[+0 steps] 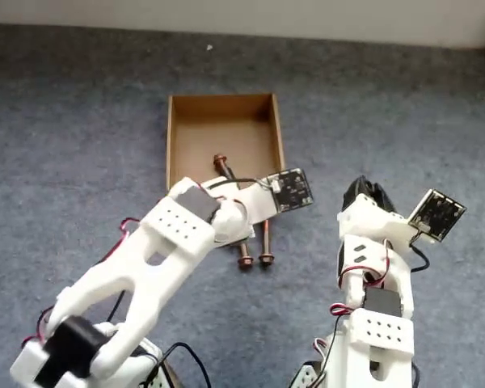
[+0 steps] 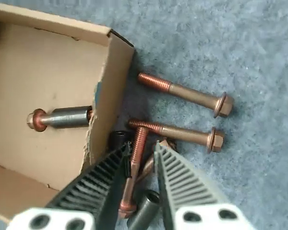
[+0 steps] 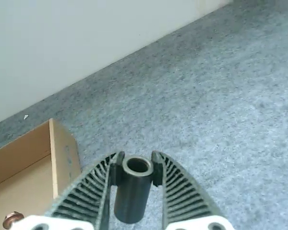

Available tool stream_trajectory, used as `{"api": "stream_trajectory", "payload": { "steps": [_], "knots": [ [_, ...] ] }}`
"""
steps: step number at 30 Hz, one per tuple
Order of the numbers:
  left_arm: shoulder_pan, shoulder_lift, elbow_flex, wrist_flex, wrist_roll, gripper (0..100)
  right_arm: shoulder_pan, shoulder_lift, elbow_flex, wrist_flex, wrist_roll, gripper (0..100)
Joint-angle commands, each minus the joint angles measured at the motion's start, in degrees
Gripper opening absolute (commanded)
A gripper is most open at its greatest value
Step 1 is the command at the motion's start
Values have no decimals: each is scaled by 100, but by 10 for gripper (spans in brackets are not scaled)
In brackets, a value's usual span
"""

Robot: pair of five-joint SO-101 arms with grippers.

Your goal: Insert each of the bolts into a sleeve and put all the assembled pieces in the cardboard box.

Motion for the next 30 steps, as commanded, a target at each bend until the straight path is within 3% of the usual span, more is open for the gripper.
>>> {"api": "stream_trajectory", "payload": {
  "steps": [1,13,23,30],
  "knots": [
    [40,541,-444,18,-501,136,66,-127,-119,-154,62,5],
    [-602,1393,-831,-9,-1688,133,66,-127,-119,-154,62,5],
    [-980,2853,-1736,9,-1670,132,57,-127,-119,-154,70,5],
    [-840,3073,-1991,369,-1371,40,57,-127,-119,-154,70,5]
  ]
}}
